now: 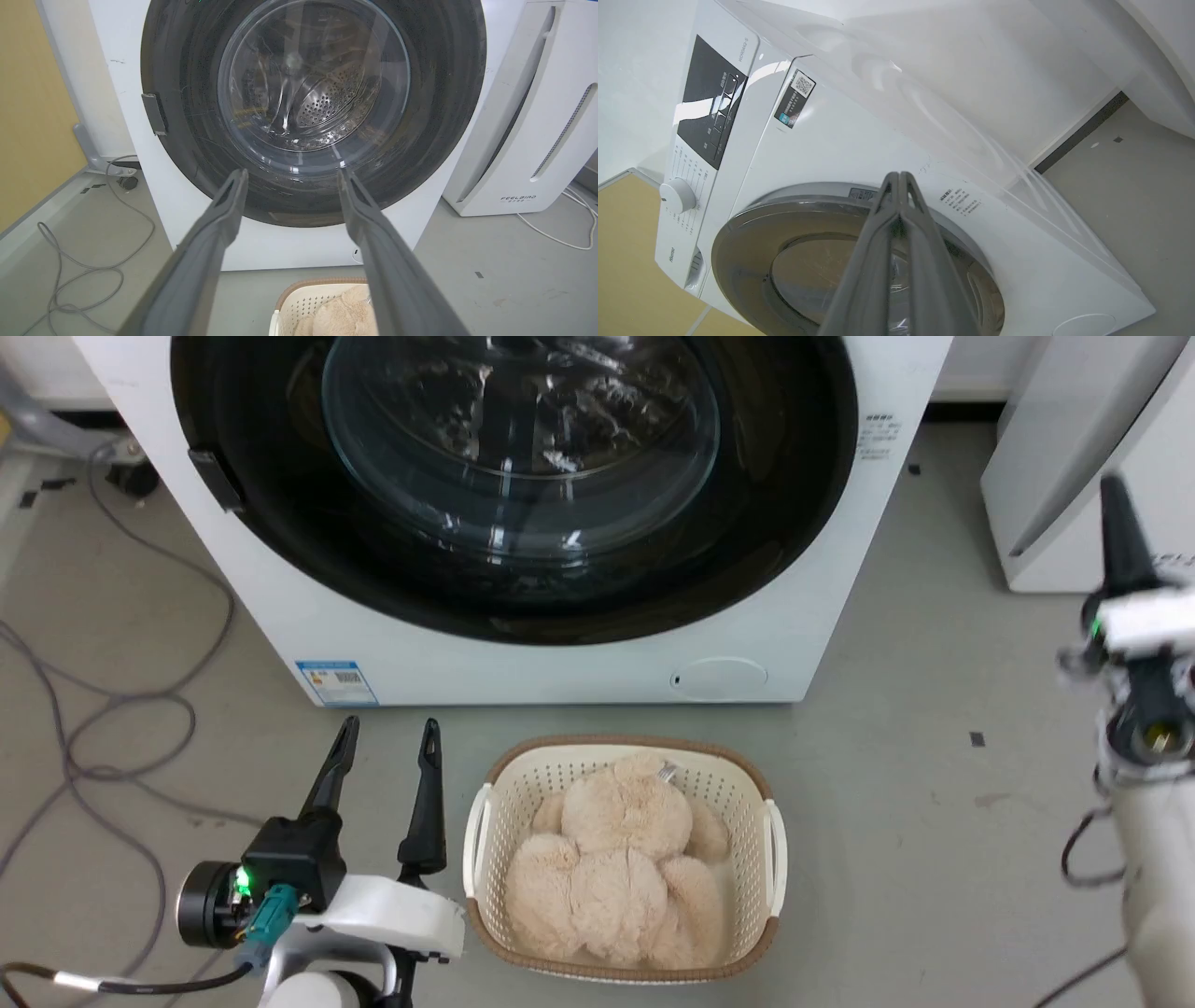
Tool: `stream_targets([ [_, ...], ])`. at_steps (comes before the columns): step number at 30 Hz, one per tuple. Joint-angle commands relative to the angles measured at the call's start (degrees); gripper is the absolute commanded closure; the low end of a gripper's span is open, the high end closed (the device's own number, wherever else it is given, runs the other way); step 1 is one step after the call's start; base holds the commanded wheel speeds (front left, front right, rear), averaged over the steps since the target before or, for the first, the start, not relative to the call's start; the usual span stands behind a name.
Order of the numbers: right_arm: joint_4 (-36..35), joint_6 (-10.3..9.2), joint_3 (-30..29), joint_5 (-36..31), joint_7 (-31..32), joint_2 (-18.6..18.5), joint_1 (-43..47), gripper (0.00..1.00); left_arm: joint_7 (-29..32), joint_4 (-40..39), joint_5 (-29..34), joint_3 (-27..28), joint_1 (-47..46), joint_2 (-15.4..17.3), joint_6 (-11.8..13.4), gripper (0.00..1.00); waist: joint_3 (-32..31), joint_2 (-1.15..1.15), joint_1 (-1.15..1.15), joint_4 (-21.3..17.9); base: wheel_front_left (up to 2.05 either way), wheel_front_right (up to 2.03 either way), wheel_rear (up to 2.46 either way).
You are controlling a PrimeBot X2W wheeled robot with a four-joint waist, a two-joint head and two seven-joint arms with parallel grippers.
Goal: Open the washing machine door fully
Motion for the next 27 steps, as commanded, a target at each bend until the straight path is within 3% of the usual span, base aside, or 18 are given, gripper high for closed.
stream_targets([
  [1, 2.3, 0.04, 0.4, 2.9, 0.6, -1.0, -3.8, 1.0, -0.6, -0.4, -0.3, -0.3, -1.1, 0.1, -0.3, 0.0, 1.0, 0.0, 0.0, 0.2, 0.0, 0.0, 0.0],
  [12, 17.1, 0.04, 7.5, 11.3, 8.7, -4.5, -23.1, 1.0, -1.9, -1.6, -0.9, -1.2, -3.7, 0.1, -0.6, 0.0, 5.2, 0.0, 0.0, 0.8, 0.0, 0.0, 0.0],
  [27, 26.8, 0.05, 19.9, 21.6, 22.8, -5.9, -38.5, 1.0, -3.7, -2.5, -2.7, -2.6, -6.4, 0.1, -0.3, 0.0, 9.5, 0.0, 0.0, 2.6, 0.0, 0.0, 0.0],
])
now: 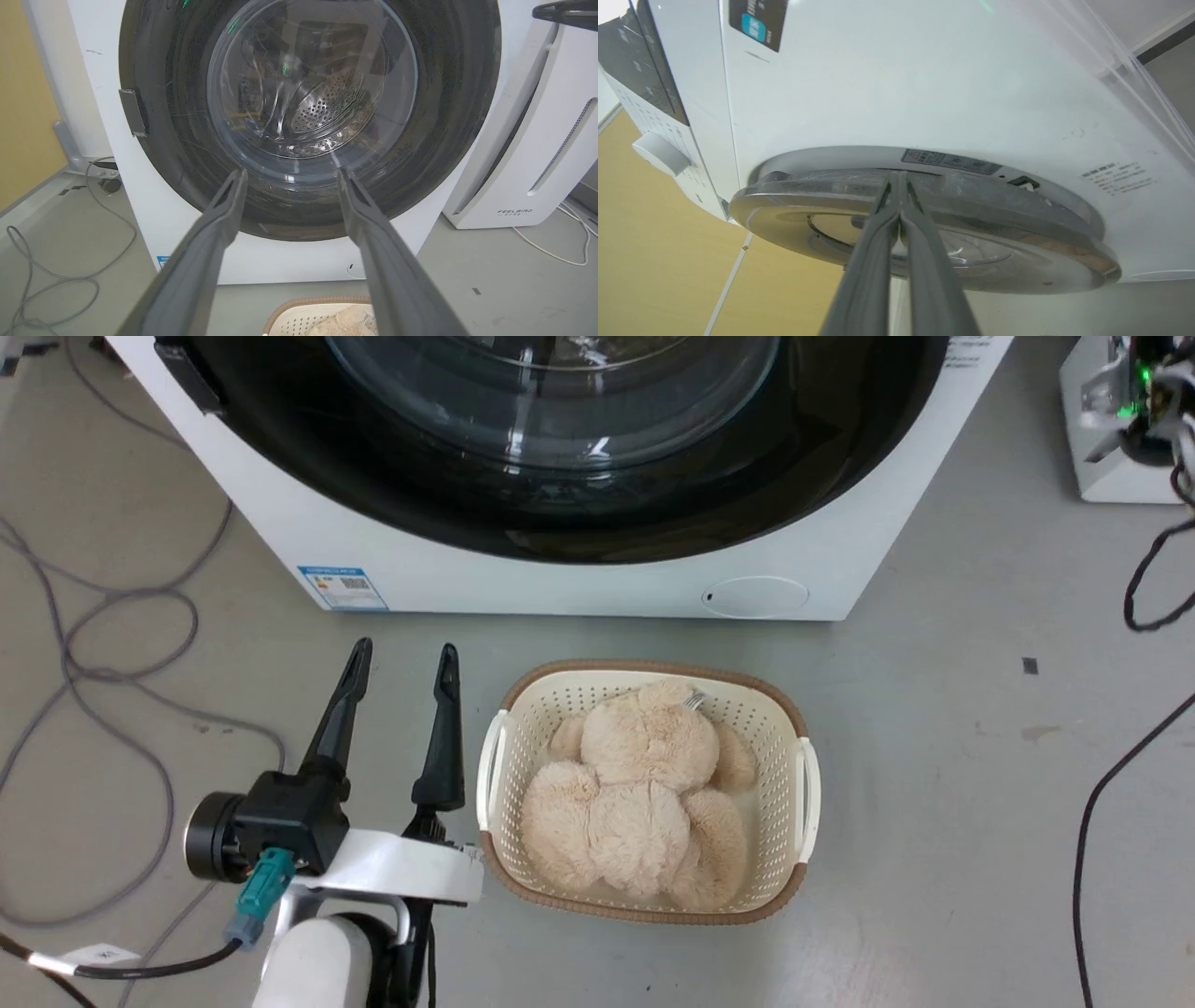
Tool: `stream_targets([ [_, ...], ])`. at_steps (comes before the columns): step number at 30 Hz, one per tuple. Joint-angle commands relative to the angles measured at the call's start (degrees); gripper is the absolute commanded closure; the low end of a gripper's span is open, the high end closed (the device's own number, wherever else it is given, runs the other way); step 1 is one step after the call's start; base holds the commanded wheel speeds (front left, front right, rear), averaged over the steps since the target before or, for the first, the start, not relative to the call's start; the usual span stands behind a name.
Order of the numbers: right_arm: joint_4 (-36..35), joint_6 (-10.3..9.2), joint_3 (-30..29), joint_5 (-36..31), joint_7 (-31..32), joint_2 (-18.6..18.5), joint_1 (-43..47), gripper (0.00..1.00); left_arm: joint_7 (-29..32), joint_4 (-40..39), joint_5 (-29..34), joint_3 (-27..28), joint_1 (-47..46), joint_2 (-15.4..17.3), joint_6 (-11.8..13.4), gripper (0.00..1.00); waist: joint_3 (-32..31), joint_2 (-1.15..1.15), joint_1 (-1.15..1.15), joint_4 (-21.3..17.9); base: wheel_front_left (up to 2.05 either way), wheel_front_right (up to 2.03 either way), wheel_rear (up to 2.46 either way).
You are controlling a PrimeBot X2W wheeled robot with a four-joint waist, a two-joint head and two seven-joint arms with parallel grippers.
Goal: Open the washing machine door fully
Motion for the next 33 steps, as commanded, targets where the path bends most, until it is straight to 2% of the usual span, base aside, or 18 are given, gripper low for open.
stream_targets([
  [1, 2.0, 0.05, 1.8, 2.5, 1.3, -0.6, -3.0, 1.0, -0.7, -0.4, -0.7, -0.4, -1.2, 0.1, 0.2, 0.0, 0.6, 0.0, -0.01, 0.3, 0.0, 0.0, 0.0],
  [17, 10.8, 0.05, 16.2, 12.6, 7.2, -1.5, -15.7, 1.0, -2.5, -1.2, -2.6, -2.0, -3.9, 0.1, 0.6, 0.0, 5.3, 0.0, -0.01, 1.2, 0.0, 0.0, 0.0],
  [28, 17.3, 0.06, 27.3, 21.2, 16.2, -2.3, -25.8, 1.0, -3.8, -1.0, -4.1, -3.3, -6.1, 0.1, 0.8, 0.0, 7.9, 0.0, -0.01, 1.7, 0.0, 0.0, 0.0],
  [33, 17.4, 0.06, 30.2, 21.3, 19.4, -1.4, -26.0, 1.0, -3.8, -0.8, -4.1, -3.3, -6.1, 0.1, 1.0, 0.0, 7.6, 0.0, -0.01, 1.6, 0.0, 0.0, 0.0],
])
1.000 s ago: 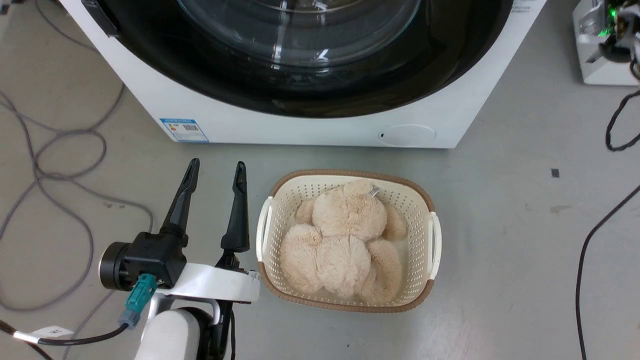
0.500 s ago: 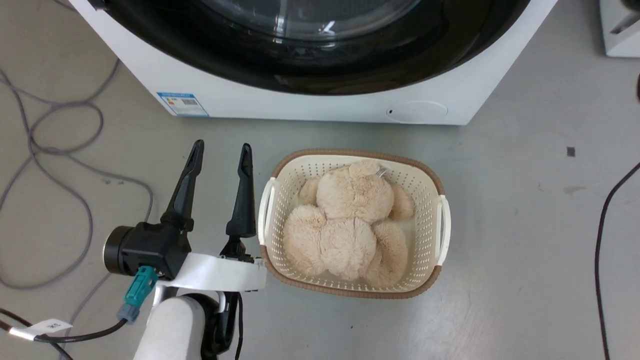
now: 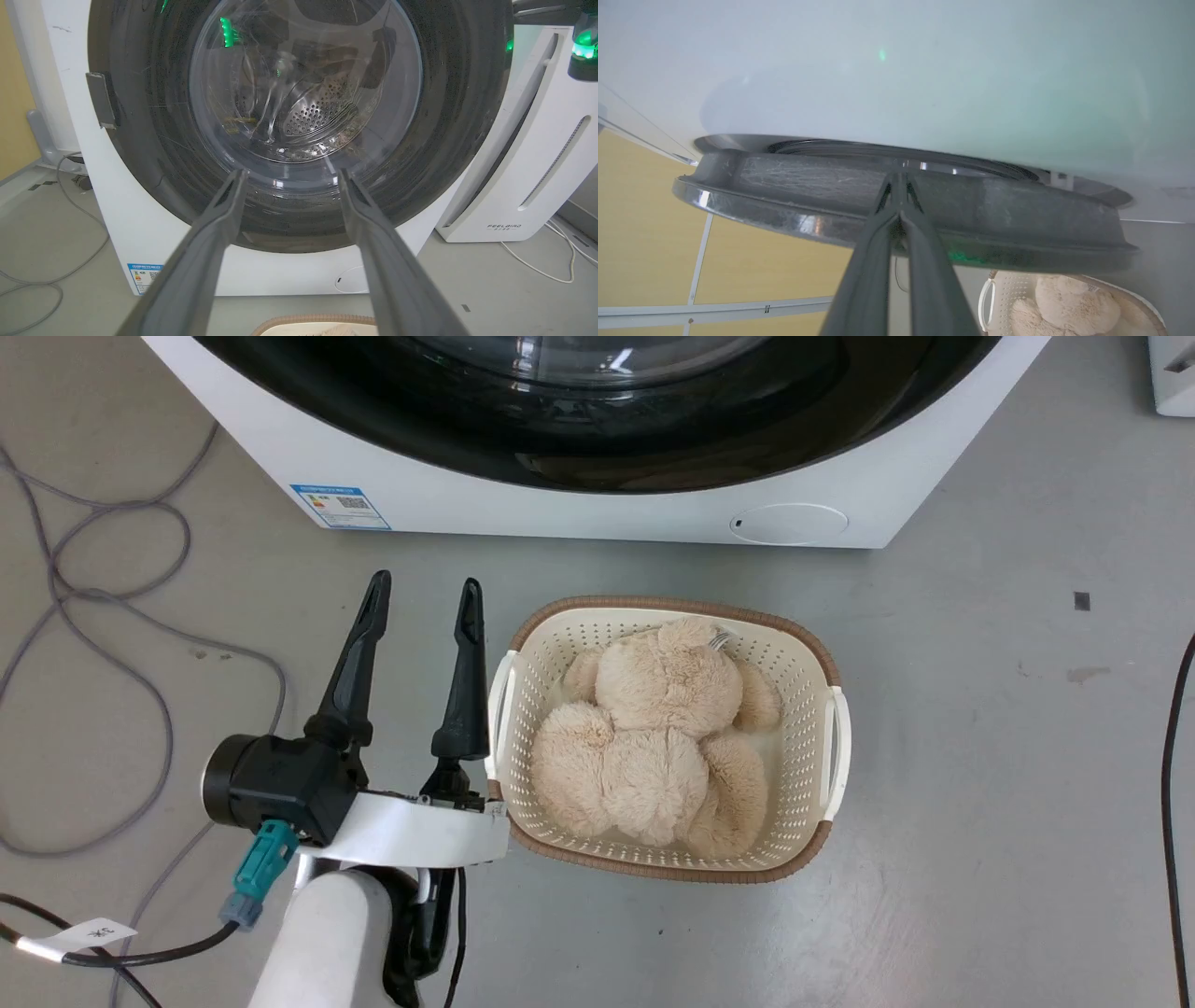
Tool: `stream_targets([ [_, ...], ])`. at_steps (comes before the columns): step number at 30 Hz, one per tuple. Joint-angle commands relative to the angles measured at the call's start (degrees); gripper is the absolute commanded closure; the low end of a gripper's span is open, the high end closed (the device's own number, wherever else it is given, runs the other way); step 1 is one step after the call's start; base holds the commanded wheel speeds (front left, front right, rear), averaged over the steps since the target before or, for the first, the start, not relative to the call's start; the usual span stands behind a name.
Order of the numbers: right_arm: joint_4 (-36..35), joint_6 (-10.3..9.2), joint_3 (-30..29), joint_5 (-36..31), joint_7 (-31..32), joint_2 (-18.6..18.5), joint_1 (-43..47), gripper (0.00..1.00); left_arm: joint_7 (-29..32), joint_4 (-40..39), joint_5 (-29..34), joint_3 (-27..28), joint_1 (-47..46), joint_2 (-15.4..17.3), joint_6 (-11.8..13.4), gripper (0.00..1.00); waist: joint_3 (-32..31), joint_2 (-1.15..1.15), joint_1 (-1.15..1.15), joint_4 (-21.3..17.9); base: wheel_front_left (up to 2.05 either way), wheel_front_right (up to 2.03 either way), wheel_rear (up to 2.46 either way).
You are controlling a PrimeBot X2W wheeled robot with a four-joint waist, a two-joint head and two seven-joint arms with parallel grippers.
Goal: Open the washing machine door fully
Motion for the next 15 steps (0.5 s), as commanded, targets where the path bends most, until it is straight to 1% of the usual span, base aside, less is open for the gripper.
stream_targets([
  [1, 0.3, 0.06, 0.6, 0.2, 0.6, 0.5, -0.5, 1.0, -0.3, 0.1, -0.2, -0.1, -0.7, 0.1, 0.3, 0.0, -0.2, 0.0, 0.0, 0.0, 0.0, 0.0, 0.0],
  [7, 0.3, 0.06, 3.2, 0.4, 3.2, 1.7, 0.3, 1.0, -0.3, 0.7, -0.3, 0.0, -0.6, 0.1, 0.3, 0.0, -1.0, 0.0, 0.0, -0.2, 0.0, 0.0, 0.0],
  [15, 0.3, 0.06, 4.9, 1.5, 2.4, 2.6, 2.5, 1.0, -0.3, 1.8, -0.4, -0.1, -0.1, 0.1, 0.2, 0.0, -3.0, 0.0, 0.0, -0.2, 0.0, 0.0, 0.0],
])
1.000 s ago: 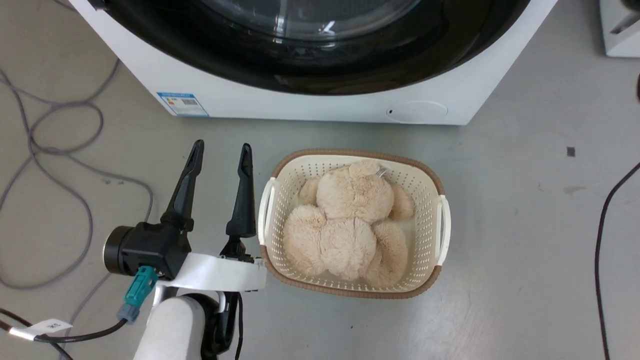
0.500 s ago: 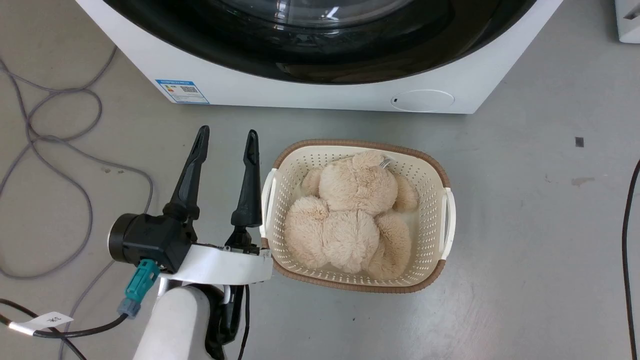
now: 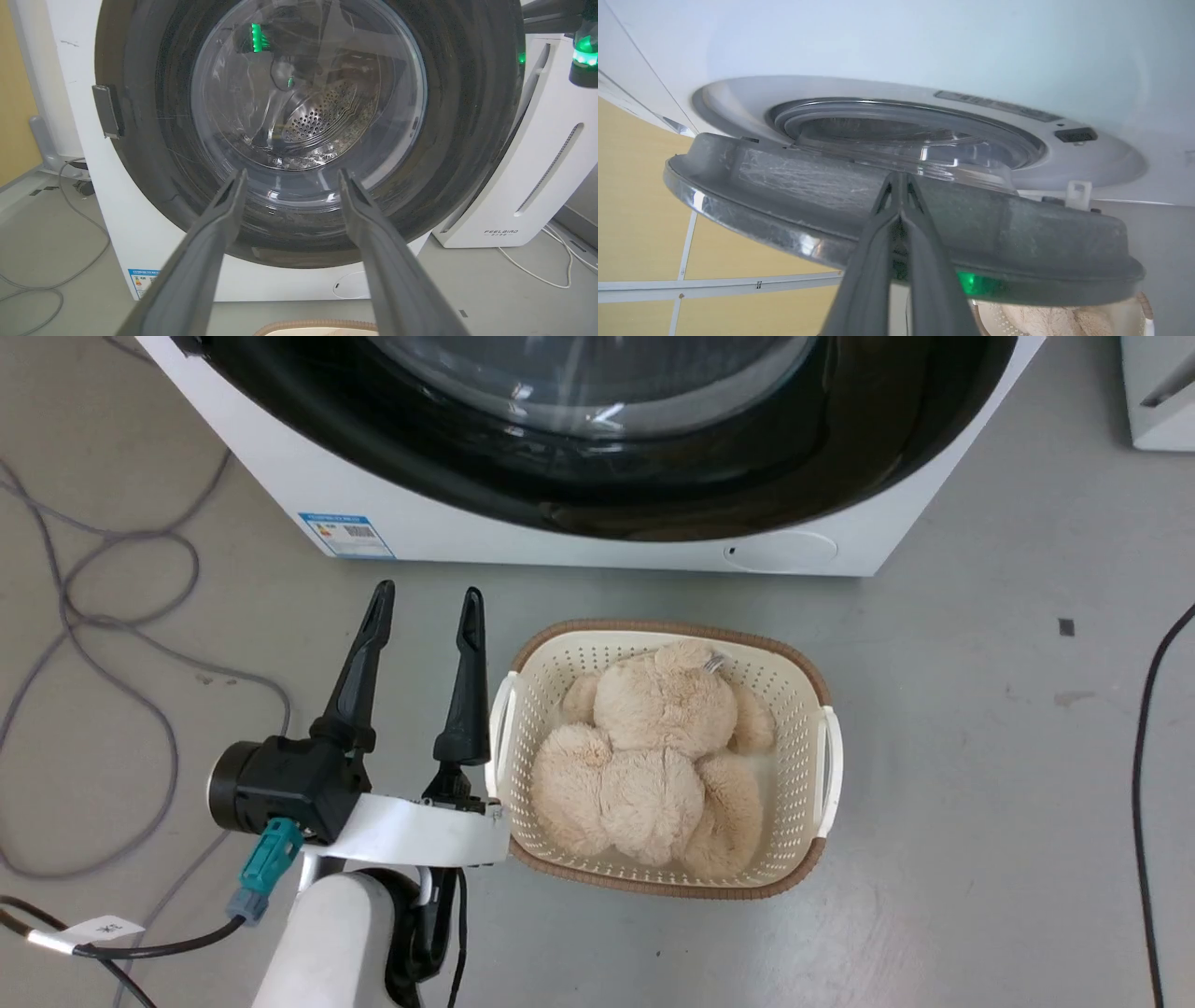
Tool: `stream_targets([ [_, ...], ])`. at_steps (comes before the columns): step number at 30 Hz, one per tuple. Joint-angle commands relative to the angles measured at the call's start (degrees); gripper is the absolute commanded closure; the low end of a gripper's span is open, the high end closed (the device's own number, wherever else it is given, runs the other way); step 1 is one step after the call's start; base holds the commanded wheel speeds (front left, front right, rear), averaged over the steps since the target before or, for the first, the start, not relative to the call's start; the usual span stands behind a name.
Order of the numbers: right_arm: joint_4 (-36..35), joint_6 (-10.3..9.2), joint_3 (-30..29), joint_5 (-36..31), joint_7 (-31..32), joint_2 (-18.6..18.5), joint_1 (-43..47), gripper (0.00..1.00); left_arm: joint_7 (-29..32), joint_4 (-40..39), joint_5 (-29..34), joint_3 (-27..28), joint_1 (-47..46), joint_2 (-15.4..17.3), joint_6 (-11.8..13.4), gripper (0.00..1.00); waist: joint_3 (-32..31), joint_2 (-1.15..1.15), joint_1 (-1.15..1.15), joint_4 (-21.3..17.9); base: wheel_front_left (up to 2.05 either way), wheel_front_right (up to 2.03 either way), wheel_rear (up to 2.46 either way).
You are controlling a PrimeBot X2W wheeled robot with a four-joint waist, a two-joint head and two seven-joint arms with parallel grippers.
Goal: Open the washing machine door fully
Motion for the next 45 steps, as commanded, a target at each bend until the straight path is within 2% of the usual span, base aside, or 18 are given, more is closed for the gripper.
stream_targets([
  [1, 0.0, 0.06, 0.3, 0.5, -0.4, 0.9, 1.5, 1.0, -0.3, 0.3, -0.1, -0.1, 0.0, 0.1, 0.2, 0.0, -0.6, 0.0, 0.0, 0.1, 0.0, 0.0, 0.0],
  [11, 0.0, 0.06, 1.0, 2.7, -3.6, 2.3, 6.0, 1.0, -0.3, 2.3, -0.3, -0.7, 2.0, 0.1, 0.0, 0.0, -4.4, 0.0, 0.0, 1.0, 0.0, 0.0, 0.0],
  [31, -0.3, 0.06, 1.7, 7.0, 1.4, 4.0, 18.4, 1.0, -0.3, 6.7, 0.2, -1.0, 8.2, 0.1, 0.3, 0.0, -15.7, 0.0, 0.0, 3.9, 0.0, 0.0, 0.0],
  [37, -4.3, 0.06, 0.9, 7.8, 2.5, 4.0, 23.3, 1.0, -0.3, 8.0, 1.4, -1.0, 10.3, 0.6, -0.5, 0.0, -18.3, 0.0, 0.0, 4.3, 0.0, 0.0, 0.0],
  [45, -13.4, 0.06, 0.8, 8.7, 3.3, 3.1, 31.0, 1.0, -0.3, 9.0, 1.8, -1.1, 12.2, 0.7, -0.8, 0.0, -20.1, 0.0, 0.0, 4.5, 0.0, 0.0, 0.0],
])
